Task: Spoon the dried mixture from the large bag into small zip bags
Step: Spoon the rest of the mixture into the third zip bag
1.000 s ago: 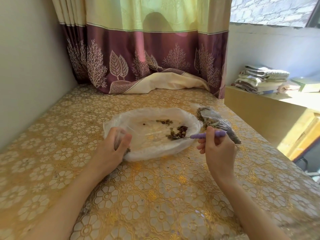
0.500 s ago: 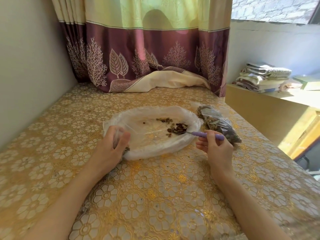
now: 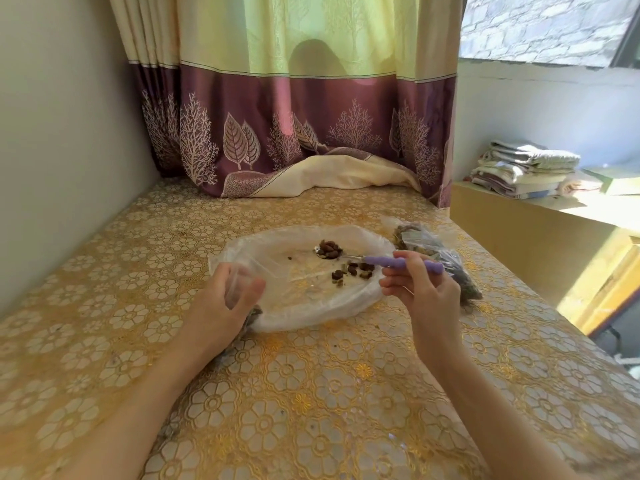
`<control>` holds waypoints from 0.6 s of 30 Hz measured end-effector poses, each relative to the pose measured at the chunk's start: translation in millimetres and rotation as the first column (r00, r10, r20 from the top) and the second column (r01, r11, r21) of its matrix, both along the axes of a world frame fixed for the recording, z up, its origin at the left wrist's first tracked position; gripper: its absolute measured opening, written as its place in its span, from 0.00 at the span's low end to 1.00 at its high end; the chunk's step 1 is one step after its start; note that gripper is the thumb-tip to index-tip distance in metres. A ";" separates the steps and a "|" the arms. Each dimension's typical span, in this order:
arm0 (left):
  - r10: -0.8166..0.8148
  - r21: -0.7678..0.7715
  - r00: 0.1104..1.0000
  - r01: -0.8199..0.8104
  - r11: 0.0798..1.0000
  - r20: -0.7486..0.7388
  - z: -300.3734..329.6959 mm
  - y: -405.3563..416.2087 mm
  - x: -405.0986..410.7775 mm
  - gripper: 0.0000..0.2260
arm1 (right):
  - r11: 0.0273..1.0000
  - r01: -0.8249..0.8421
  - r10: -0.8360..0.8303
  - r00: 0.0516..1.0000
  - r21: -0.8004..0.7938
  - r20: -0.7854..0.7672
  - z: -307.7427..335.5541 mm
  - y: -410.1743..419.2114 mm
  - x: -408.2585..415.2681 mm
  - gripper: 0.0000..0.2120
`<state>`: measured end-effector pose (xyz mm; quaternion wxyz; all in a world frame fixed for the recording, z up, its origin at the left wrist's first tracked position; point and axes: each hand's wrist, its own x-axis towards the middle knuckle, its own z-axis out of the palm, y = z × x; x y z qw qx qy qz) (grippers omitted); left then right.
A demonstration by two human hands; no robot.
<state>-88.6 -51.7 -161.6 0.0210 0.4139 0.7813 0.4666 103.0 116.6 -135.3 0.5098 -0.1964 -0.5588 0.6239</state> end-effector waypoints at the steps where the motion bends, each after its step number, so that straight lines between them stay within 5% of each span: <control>1: 0.007 0.003 1.000 -0.007 1.000 -0.007 0.1 0.0 -0.3 0.33 | 1.000 -0.023 0.023 1.000 0.008 -0.018 5.5 -2.9 -1.5 0.11; 11: -0.027 0.066 0.990 0.018 0.998 0.135 0.8 1.2 0.1 0.26 | 0.922 -0.281 0.277 0.959 0.266 0.056 21.2 -36.5 -11.8 0.08; 18: -0.072 0.139 0.978 0.045 0.989 0.197 3.3 1.9 1.8 0.24 | 0.902 -0.339 0.322 0.941 0.267 0.106 15.4 -38.3 -15.9 0.08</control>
